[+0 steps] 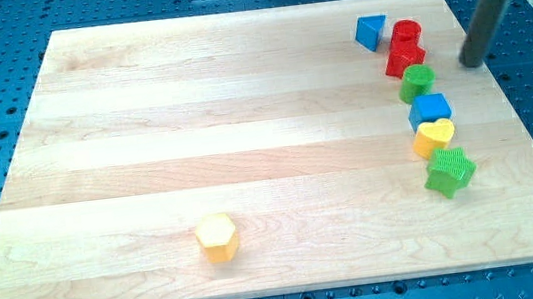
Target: Put the blue triangle at the top center
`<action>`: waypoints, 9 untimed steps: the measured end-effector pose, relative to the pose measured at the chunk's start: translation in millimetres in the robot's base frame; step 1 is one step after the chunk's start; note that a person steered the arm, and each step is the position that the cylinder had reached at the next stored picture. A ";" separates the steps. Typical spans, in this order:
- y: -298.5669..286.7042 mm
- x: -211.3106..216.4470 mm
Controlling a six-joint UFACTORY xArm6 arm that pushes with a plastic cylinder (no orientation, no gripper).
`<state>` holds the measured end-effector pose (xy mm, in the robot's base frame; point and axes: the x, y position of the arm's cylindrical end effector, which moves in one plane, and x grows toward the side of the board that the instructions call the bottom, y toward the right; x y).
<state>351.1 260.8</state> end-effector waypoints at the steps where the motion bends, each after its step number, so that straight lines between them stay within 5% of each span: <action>1: -36.7 -13.8; 3: -58.3 -58.2; 6: -204.7 -99.4; 7: -207.7 -106.6; 8: -295.5 -106.5; 9: -309.4 -73.5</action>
<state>277.6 -48.6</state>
